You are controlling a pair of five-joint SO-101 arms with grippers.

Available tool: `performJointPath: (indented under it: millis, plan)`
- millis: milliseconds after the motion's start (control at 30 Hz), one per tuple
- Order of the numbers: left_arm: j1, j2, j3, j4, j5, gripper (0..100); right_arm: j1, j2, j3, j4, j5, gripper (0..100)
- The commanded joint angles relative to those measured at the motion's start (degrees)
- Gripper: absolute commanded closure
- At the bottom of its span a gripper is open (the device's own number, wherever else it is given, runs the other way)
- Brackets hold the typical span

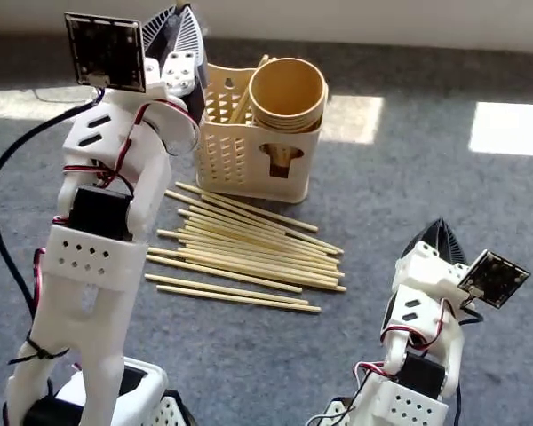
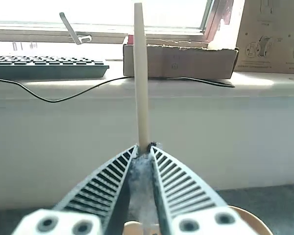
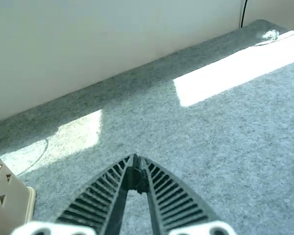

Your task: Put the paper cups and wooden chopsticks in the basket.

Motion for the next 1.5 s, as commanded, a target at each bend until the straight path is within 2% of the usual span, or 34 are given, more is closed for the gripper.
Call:
performJointPath:
  millis: [0, 333, 500, 767, 933, 1200, 1267, 1367, 1467]
  plan:
    - [-0.48, 3.91, -1.19, -1.76, 0.62, 100, -0.75, -0.4, 4.88, -1.54, -0.26, 99.2]
    - [-0.48, 7.08, -0.66, -0.97, 0.62, 98, -0.66, -0.4, 4.88, -1.54, -0.26, 99.2]
    - [-0.66, 7.08, -3.91, 9.32, 0.62, 91, -0.66, -0.4, 4.88, -1.54, -0.26, 99.2]
    - [-0.57, 6.99, -11.12, 20.48, 0.44, 91, -0.66, -0.4, 4.88, -1.54, -0.26, 99.2]
    - [-0.31, 6.99, -17.63, 31.47, 0.35, 91, -0.66, -0.4, 4.88, -1.54, -0.26, 99.2]
    - [-0.84, 6.9, -24.57, 46.77, 0.18, 91, -0.66, -0.4, 4.88, -1.54, -0.26, 99.2]
    - [-0.84, 6.9, -25.98, 49.85, -1.32, 92, -0.66, -0.4, 4.88, -1.54, -0.26, 99.2]
    - [-0.66, 6.9, -27.91, 53.19, -5.27, 99, -0.66, -0.4, 4.88, -1.54, -0.26, 99.2]
    - [-0.4, 6.9, -28.26, 56.62, -6.42, 99, -0.66, -0.4, 4.88, -1.54, -0.26, 99.2]
